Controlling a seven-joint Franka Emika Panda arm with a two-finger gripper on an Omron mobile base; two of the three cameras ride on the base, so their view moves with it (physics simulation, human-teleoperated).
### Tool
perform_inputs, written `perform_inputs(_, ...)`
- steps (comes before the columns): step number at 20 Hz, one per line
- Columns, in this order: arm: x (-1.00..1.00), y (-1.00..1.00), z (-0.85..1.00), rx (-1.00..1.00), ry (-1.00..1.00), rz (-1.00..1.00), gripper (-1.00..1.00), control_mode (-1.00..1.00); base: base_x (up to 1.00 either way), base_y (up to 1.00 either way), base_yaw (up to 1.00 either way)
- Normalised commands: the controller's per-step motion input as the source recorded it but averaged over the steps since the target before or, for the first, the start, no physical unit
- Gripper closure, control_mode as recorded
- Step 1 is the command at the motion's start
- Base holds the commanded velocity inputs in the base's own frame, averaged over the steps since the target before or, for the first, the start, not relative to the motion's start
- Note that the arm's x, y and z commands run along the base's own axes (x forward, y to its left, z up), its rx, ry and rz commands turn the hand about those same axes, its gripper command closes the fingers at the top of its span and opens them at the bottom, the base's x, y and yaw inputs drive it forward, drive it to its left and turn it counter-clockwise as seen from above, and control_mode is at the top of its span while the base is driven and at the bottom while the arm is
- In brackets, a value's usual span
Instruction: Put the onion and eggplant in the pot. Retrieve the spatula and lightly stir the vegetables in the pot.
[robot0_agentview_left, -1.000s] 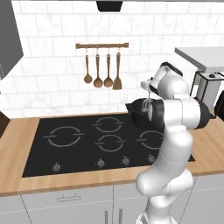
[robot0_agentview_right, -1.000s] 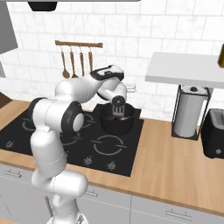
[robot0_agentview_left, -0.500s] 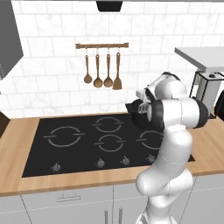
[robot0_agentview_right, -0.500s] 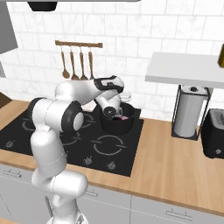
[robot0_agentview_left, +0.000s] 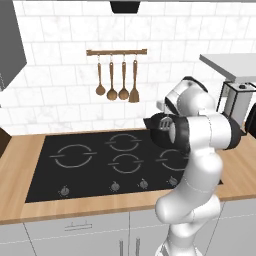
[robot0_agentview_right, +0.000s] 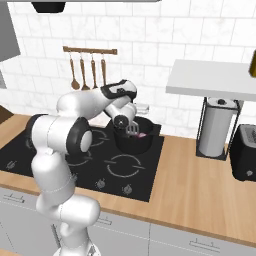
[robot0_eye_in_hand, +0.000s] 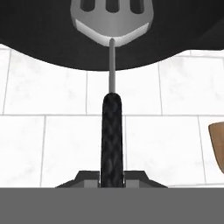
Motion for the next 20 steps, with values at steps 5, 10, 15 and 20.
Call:
perform_inputs(5, -0.33, -0.24, 0.00, 0.00, 0.03, -0.04, 1.00, -1.00, 0.00, 0.00, 0.00)
perform_inputs(10, -0.32, -0.28, 0.00, 0.00, 0.06, -0.02, 1.00, -1.00, 0.00, 0.00, 0.00)
perform_inputs(15, -0.04, -0.08, 0.00, 0.00, 0.06, -0.03, 1.00, -1.00, 0.00, 0.00, 0.00)
perform_inputs(20, 0.14, -0.10, 0.01, -0.02, -0.06, -0.05, 1.00, -1.00, 0.00, 0.00, 0.00)
